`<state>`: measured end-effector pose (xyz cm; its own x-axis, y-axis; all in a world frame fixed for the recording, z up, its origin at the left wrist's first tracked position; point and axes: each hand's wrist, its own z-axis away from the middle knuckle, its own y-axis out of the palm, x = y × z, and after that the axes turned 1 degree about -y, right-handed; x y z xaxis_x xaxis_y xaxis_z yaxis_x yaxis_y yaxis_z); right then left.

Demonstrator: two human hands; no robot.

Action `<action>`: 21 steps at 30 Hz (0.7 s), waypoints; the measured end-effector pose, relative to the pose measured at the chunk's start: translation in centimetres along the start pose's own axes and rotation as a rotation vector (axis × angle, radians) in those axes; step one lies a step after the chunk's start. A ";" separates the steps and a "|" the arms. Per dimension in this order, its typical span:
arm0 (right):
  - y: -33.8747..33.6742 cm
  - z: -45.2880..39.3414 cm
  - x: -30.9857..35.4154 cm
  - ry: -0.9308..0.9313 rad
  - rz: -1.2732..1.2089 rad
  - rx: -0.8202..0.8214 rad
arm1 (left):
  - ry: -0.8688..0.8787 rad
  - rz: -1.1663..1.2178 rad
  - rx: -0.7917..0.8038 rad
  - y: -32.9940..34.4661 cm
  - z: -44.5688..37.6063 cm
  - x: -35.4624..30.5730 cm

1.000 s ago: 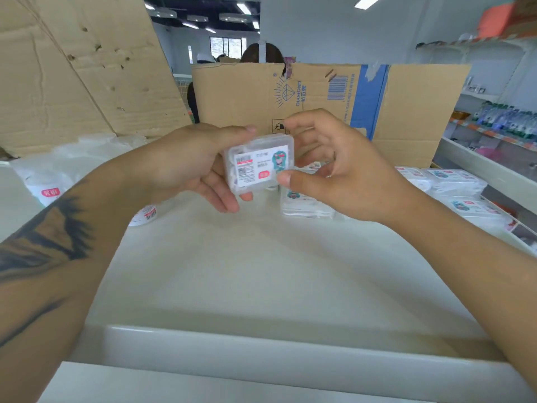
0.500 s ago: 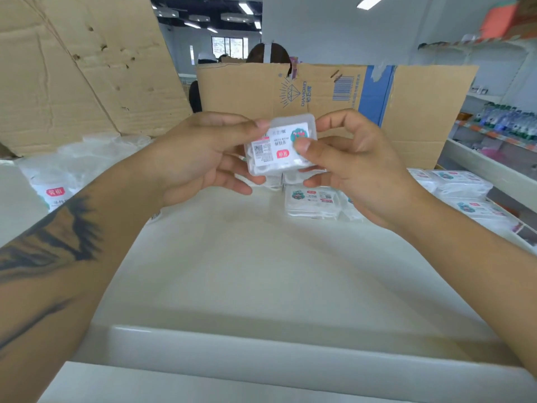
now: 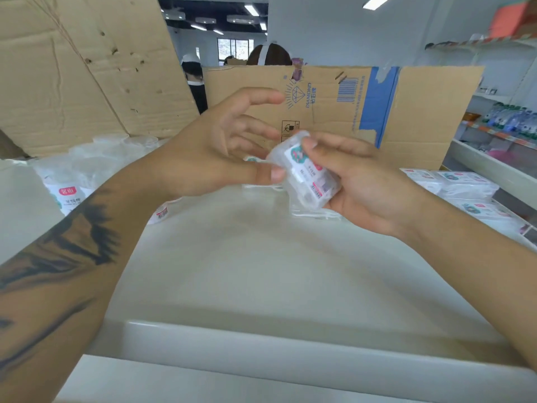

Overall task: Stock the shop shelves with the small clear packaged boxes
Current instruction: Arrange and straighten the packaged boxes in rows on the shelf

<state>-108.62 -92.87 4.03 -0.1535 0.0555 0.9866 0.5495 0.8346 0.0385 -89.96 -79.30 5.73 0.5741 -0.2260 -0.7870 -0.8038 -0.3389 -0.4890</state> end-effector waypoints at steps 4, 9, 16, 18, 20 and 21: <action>0.6 0.1 -0.5 -0.011 0.049 0.001 | 0.103 -0.189 0.042 0.2 0.4 -0.2; 0.2 0.0 -0.6 -0.207 0.497 -0.014 | -0.005 -0.375 0.092 0.0 0.4 0.0; -1.5 0.5 -0.3 0.066 1.534 0.211 | -0.402 -0.749 0.333 -0.5 0.1 1.1; -1.7 0.4 -1.1 0.167 1.603 0.250 | -0.441 -0.772 0.336 -0.6 0.0 1.5; -1.6 0.3 -1.4 0.184 1.593 0.255 | -0.454 -0.800 0.315 -0.7 0.0 1.7; -1.6 0.3 -1.4 0.183 1.590 0.256 | -0.459 -0.812 0.301 -0.7 0.0 1.9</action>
<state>-109.51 -94.10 2.51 0.5116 0.8592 0.0071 -0.0976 0.0664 -0.9930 -88.28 -79.51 4.62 0.9048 0.3721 -0.2071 -0.2337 0.0274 -0.9719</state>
